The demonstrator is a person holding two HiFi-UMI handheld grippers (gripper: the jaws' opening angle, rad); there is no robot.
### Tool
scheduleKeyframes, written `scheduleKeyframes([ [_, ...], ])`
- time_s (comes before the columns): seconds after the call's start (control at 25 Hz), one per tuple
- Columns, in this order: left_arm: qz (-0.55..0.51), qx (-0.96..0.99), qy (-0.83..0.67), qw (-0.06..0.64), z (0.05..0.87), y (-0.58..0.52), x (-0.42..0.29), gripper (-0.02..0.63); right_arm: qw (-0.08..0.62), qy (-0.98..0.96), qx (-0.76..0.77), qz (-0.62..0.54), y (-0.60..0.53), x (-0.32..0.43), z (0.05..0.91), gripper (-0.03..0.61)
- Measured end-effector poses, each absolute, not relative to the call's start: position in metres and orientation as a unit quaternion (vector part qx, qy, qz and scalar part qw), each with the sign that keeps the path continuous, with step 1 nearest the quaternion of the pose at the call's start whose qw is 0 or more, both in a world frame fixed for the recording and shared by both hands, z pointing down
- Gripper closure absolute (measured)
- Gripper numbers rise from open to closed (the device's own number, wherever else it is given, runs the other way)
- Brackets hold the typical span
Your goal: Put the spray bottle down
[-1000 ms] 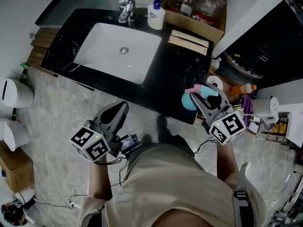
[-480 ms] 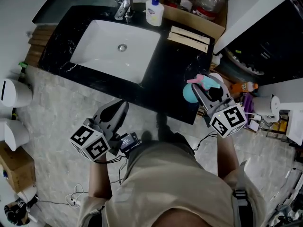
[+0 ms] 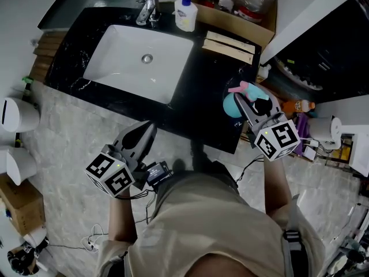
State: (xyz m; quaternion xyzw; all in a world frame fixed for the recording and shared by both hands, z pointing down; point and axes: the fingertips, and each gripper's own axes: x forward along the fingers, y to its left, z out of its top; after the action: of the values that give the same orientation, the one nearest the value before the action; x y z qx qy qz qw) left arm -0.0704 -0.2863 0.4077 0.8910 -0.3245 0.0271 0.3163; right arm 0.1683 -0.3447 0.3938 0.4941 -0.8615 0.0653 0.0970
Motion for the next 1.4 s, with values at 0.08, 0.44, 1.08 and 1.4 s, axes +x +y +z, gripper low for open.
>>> scheduleKeyframes([
  [0.08,0.028,0.890,-0.326,0.318,0.408,-0.289,-0.069,0.603,0.098,-0.861,0.494,0.064,-0.349,0.170,0.394,0.380],
  [0.44,0.033,0.886,-0.333,0.320,0.410,-0.297,-0.064,0.603,0.100,-0.860,0.496,0.062,-0.366,0.181,0.402,0.380],
  [1.08,0.045,0.876,-0.353,0.325,0.413,-0.314,-0.048,0.603,0.101,-0.867,0.483,0.066,-0.400,0.196,0.416,0.380],
  [1.4,0.055,0.874,-0.357,0.326,0.416,-0.319,-0.039,0.603,0.103,-0.867,0.483,0.058,-0.417,0.204,0.424,0.380],
])
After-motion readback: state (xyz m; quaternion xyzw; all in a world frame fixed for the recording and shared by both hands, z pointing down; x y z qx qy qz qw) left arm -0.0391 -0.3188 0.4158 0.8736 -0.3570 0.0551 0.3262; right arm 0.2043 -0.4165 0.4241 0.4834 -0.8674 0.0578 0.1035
